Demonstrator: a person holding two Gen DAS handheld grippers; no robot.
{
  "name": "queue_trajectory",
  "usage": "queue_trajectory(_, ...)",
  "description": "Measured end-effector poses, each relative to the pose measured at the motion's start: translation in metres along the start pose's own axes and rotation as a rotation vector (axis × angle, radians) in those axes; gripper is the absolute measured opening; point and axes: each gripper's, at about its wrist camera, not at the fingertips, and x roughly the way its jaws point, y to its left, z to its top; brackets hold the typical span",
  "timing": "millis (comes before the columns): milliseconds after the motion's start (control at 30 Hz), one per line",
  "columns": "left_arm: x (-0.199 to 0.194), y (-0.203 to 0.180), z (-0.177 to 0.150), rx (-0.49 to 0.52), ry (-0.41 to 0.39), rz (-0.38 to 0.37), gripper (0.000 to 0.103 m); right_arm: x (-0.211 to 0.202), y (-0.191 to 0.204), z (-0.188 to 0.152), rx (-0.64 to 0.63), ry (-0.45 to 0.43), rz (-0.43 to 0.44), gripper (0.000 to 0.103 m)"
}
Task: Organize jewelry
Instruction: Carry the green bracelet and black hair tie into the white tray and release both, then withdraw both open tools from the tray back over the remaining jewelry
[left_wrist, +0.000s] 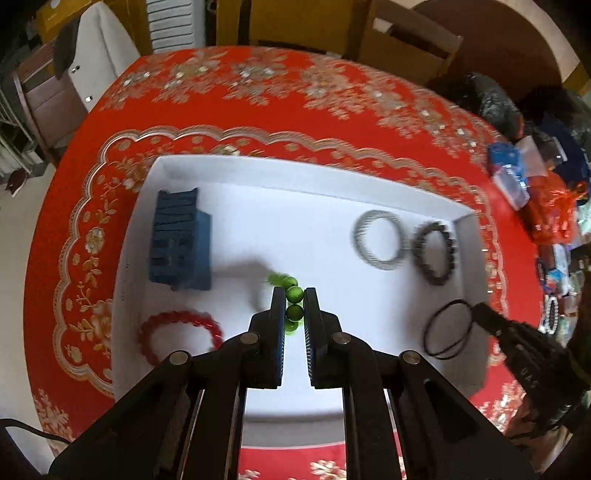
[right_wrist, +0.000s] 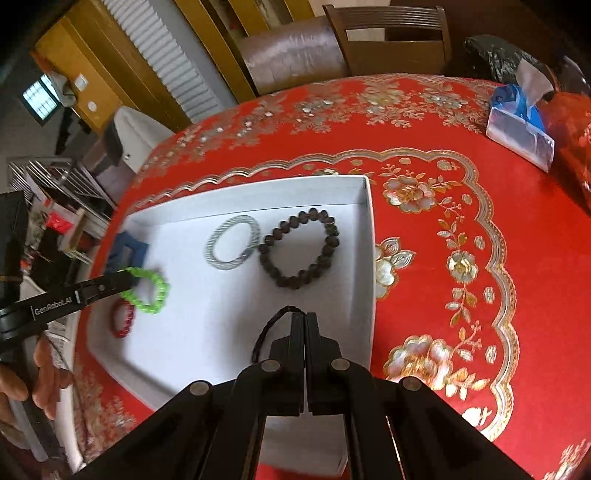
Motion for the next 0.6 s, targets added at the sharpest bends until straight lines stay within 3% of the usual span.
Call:
queue_trajectory(167, 0.009, 0.007, 0.001, 0.014, 0.008, 0.023, 0.008, 0.013, 0.000, 0.002, -0.043, 0.000, -0.098, 0.000)
queue_trajectory(300, 0.013, 0.007, 0.001, 0.027, 0.009, 0.060, 0.008, 0.021, 0.000, 0.002, -0.061, 0.013, -0.106, 0.001)
queue_trajectory(400, 0.016, 0.006, 0.000, 0.039, 0.018, 0.071, 0.018, 0.016, 0.001, 0.002, -0.059, 0.001, -0.104, 0.002)
queue_trajectory(467, 0.015, 0.006, 0.000, 0.035, 0.013, 0.076, 0.041, 0.011, 0.002, 0.002, -0.052, -0.014, -0.089, 0.008)
queue_trajectory(533, 0.013, 0.005, -0.002, 0.033, 0.004, 0.078, 0.043, 0.003, 0.006, 0.000, -0.061, -0.031, -0.086, 0.039)
queue_trajectory(600, 0.010, 0.003, -0.004, 0.036, 0.003, 0.083, 0.043, -0.007, 0.012, -0.003, -0.079, -0.069, -0.092, 0.044)
